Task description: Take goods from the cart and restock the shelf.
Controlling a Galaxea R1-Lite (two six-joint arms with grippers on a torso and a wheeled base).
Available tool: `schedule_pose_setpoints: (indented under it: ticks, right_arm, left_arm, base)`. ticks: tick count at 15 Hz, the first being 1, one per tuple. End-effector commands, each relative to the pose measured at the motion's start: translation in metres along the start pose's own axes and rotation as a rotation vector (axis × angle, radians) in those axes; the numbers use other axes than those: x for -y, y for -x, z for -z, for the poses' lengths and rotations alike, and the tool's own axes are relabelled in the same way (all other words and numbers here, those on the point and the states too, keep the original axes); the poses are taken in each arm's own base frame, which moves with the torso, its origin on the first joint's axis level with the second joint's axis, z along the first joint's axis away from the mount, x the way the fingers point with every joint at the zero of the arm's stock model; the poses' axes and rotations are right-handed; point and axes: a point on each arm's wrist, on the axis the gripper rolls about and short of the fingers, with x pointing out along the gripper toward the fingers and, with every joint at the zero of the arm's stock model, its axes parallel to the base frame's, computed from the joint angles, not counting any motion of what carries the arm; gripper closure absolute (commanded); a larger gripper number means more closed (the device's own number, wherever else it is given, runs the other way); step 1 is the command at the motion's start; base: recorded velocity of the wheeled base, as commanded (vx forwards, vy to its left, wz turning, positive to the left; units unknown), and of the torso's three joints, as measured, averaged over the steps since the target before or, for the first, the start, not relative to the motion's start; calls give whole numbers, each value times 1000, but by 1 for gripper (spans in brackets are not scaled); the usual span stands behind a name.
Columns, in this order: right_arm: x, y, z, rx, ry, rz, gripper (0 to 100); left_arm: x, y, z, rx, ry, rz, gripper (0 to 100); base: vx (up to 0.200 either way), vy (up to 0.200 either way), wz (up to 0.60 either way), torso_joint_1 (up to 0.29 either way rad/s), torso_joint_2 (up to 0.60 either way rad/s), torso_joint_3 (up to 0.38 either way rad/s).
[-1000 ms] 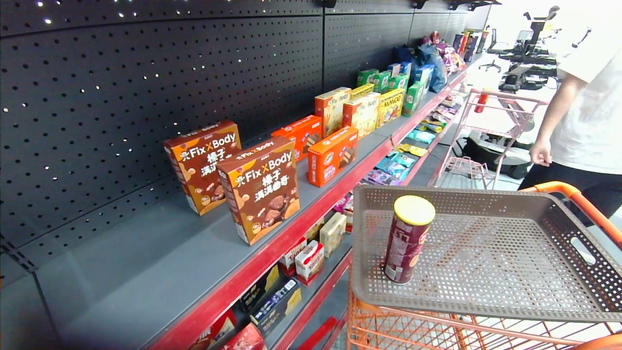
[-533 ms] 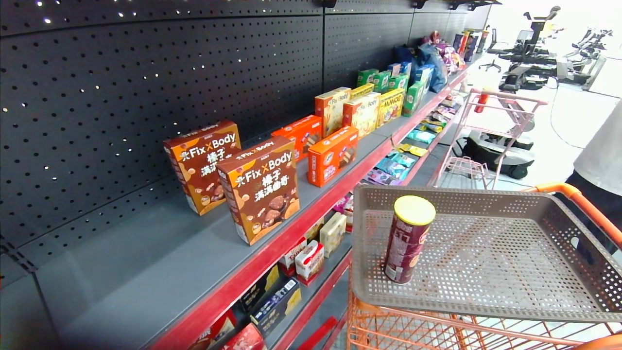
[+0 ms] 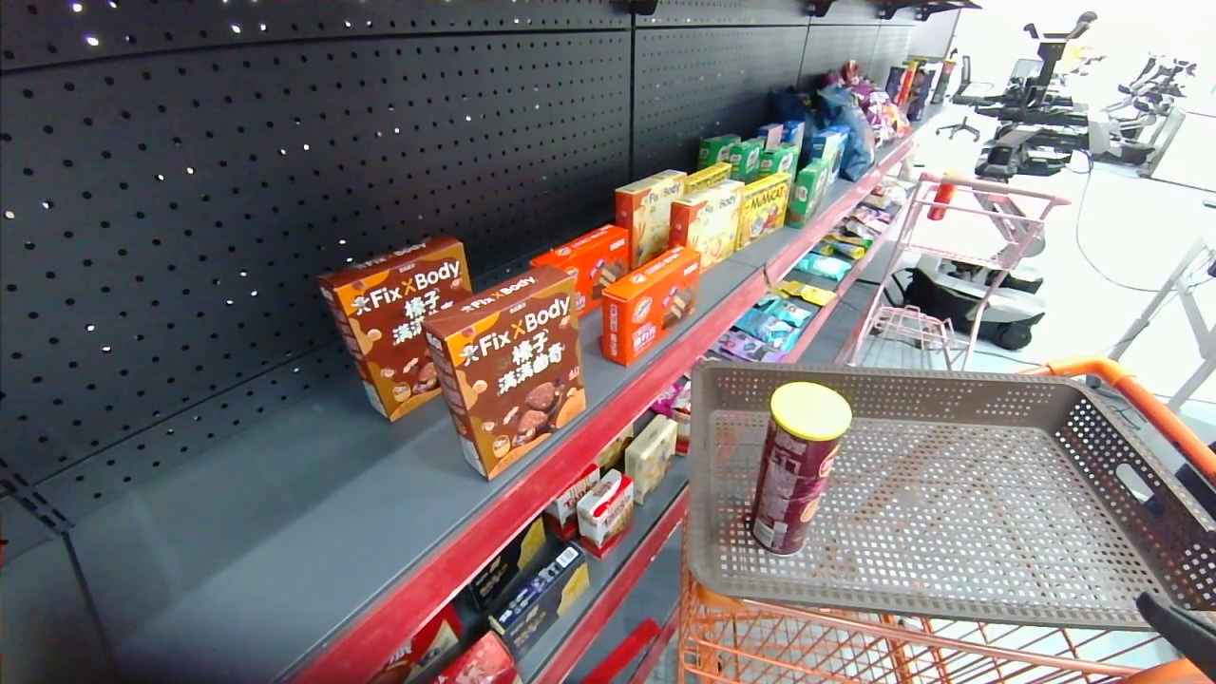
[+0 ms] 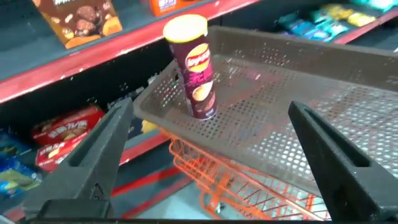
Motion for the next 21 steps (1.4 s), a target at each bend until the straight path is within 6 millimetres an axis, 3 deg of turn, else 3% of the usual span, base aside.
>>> schedule_pose_setpoints:
  ticks: [1,2,4,5,7,8,9,12,16,21]
  right_arm:
    - [4,-14,0,-51,-14,-3,0]
    - [10,-35,-6,-37,0,0,0]
    - [17,-56,-12,-20,24,7,0]
    - [18,-58,-12,-22,25,8,0]
    - [29,-90,-5,-72,60,12,0]
    - [30,-95,-4,-75,68,11,0]
    - [35,-116,0,-51,90,2,0]
    - [38,-146,10,-12,98,-51,0]
    - [37,-164,23,-47,93,-142,0]
    - [33,-175,23,-44,95,-184,0]
  left_arm:
    - [0,0,0,-1,0,0,0]
    - [0,0,0,-1,0,0,0]
    - [0,0,0,-1,0,1,0]
    - [0,0,0,-1,0,0,0]
    - [0,0,0,-1,0,1,0]
    - [0,0,0,-1,0,0,0]
    - [0,0,0,-1,0,1,0]
    - [0,0,0,-1,0,0,0]
    - [0,0,0,-1,0,0,0]
    - [0,0,0,-1,0,0,0]
  base:
    - [0,0,0,0,0,0]
    - [0,0,0,0,0,0]
    - [0,0,0,0,0,0]
    - [0,0,0,0,0,0]
    - [0,0,0,0,0,0]
    - [0,0,0,0,0,0]
    - [0,0,0,0,0,0]
    - [0,0,0,0,0,0]
    - [0,0,0,0,0,0]
    - [0,0,0,0,0,0]
